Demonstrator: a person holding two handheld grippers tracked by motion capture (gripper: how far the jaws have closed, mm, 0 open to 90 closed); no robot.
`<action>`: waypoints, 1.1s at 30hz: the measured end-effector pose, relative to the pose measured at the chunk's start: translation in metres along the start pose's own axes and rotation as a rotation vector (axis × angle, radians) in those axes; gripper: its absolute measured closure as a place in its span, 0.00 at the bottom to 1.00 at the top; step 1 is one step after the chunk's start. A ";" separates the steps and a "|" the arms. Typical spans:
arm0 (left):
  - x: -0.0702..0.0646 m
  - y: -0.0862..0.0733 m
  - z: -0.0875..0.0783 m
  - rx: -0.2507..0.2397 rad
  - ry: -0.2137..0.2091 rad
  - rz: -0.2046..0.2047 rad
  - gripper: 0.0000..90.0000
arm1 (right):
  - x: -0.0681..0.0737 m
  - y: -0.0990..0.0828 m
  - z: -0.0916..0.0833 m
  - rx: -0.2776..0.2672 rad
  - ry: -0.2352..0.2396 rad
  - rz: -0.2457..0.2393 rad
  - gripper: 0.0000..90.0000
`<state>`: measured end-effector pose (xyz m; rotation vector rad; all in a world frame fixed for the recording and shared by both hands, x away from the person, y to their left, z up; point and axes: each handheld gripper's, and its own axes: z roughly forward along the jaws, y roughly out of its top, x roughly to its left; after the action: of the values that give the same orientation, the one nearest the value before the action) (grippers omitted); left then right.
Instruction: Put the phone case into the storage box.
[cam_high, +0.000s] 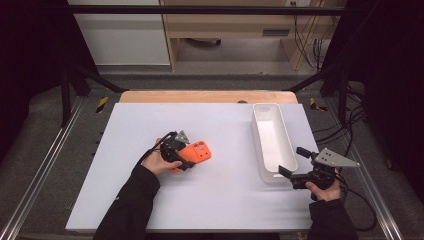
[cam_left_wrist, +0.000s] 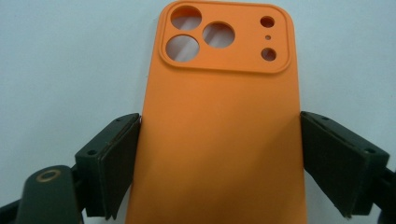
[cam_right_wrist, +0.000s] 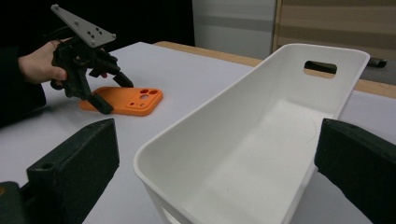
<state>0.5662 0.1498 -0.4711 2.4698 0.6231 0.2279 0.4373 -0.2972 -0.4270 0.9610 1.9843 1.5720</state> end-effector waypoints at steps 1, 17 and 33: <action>0.000 0.000 0.000 0.000 0.000 -0.001 0.17 | 0.000 0.000 0.000 0.001 0.000 0.000 0.01; -0.003 0.000 -0.018 -0.031 -0.005 -0.005 0.17 | 0.000 0.000 0.000 0.002 0.002 -0.001 0.01; -0.017 0.002 -0.050 -0.134 0.012 -0.006 0.17 | 0.001 0.000 0.000 -0.001 0.004 -0.004 0.01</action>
<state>0.5378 0.1649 -0.4298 2.3388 0.6003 0.2733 0.4365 -0.2970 -0.4267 0.9541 1.9865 1.5737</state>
